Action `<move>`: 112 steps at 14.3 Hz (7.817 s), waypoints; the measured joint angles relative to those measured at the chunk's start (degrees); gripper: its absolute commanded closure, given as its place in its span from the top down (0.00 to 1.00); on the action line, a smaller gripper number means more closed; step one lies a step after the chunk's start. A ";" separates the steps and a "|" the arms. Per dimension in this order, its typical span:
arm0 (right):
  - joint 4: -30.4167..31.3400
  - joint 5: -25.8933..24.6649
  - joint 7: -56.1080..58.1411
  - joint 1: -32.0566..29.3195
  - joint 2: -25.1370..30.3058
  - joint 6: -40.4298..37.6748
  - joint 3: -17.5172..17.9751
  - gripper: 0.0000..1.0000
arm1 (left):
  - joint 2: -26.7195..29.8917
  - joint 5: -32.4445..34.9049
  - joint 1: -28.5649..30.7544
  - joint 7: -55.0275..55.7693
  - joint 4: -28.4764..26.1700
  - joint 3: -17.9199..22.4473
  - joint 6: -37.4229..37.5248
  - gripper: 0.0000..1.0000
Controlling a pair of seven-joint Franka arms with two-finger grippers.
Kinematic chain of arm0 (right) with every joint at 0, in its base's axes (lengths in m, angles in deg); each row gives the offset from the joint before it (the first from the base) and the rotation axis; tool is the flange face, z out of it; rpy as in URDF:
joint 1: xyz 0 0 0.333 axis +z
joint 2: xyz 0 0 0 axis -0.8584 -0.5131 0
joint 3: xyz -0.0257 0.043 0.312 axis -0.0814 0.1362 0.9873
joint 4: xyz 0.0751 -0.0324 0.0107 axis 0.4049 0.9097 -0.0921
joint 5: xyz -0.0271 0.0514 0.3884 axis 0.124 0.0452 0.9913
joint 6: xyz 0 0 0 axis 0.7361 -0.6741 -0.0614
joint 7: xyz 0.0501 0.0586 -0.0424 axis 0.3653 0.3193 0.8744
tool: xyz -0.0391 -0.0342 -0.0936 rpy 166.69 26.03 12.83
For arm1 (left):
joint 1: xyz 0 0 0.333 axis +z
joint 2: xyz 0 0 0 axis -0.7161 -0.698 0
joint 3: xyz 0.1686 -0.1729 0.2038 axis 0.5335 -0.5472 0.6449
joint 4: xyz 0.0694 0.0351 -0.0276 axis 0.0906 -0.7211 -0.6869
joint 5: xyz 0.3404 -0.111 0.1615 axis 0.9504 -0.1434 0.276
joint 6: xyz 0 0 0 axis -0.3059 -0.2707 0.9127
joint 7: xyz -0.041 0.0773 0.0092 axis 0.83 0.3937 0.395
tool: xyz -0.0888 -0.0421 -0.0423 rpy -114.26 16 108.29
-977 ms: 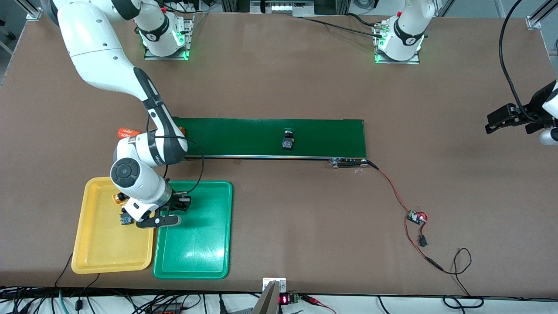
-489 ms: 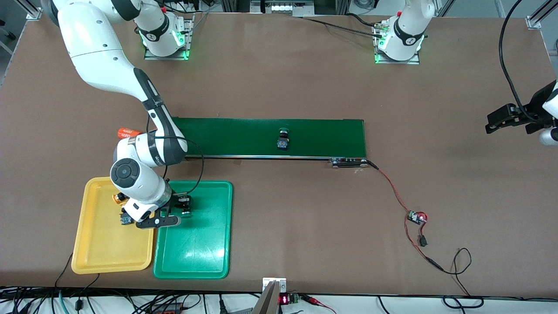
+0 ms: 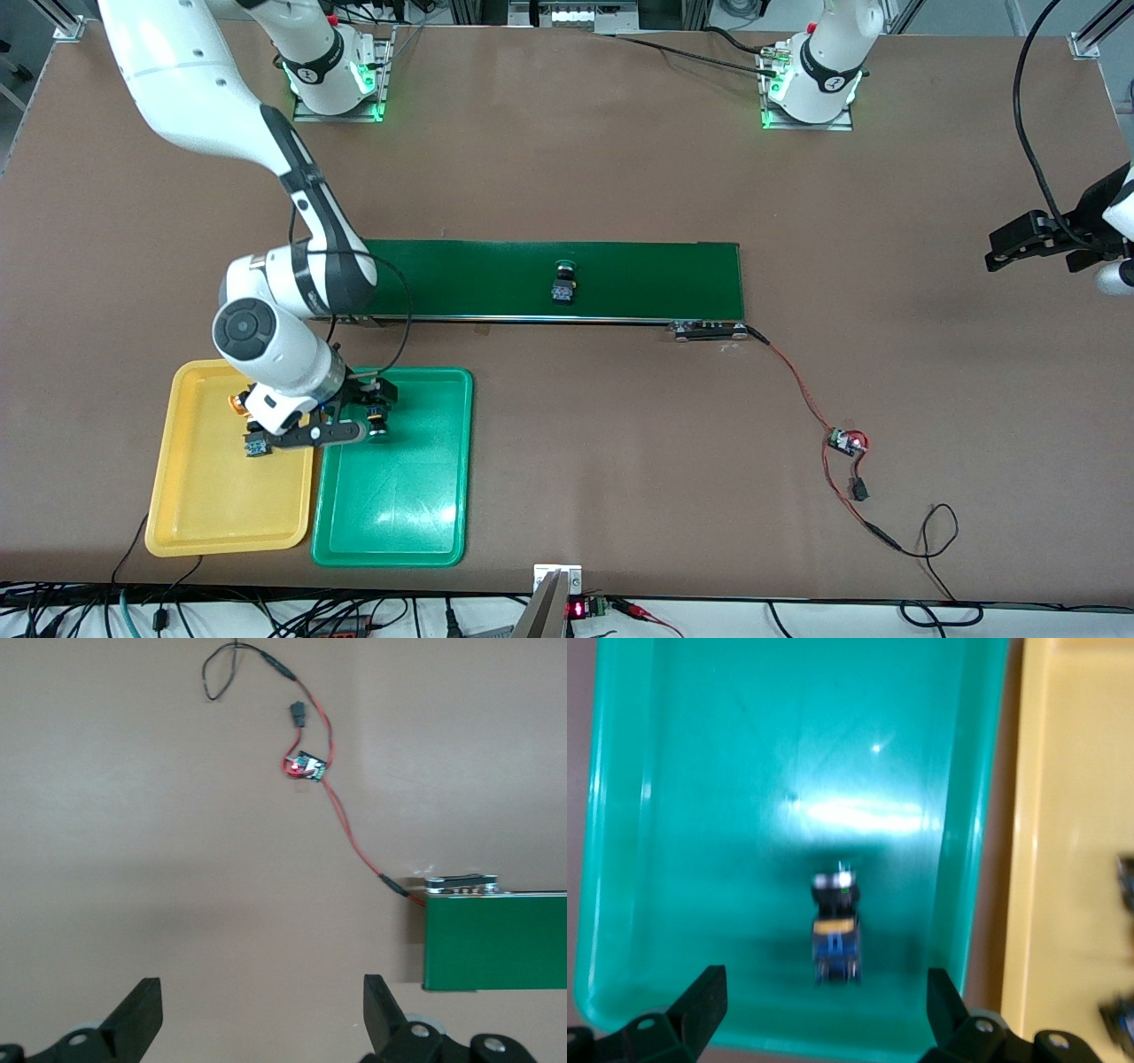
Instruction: Sort buttons by color to trays
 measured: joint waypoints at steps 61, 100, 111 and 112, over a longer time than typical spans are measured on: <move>20.40 -0.23 -25.68 13.05 11.32 2.52 6.67 0.01 | 0.37 -1.23 0.39 0.05 0.45 -0.53 1.72 1.00; -11.79 -0.33 -3.26 6.65 -14.87 14.05 -2.44 1.00 | 0.38 -1.23 0.39 0.05 0.50 -0.55 1.76 1.00; -13.25 -0.44 -0.13 7.18 -8.19 1.48 -5.26 1.00 | 0.38 -1.23 0.36 0.05 0.51 -0.56 1.76 1.00; -13.37 -0.45 0.67 7.11 -6.39 -1.07 -5.67 1.00 | 0.39 -1.23 0.35 0.05 0.51 -0.56 1.76 1.00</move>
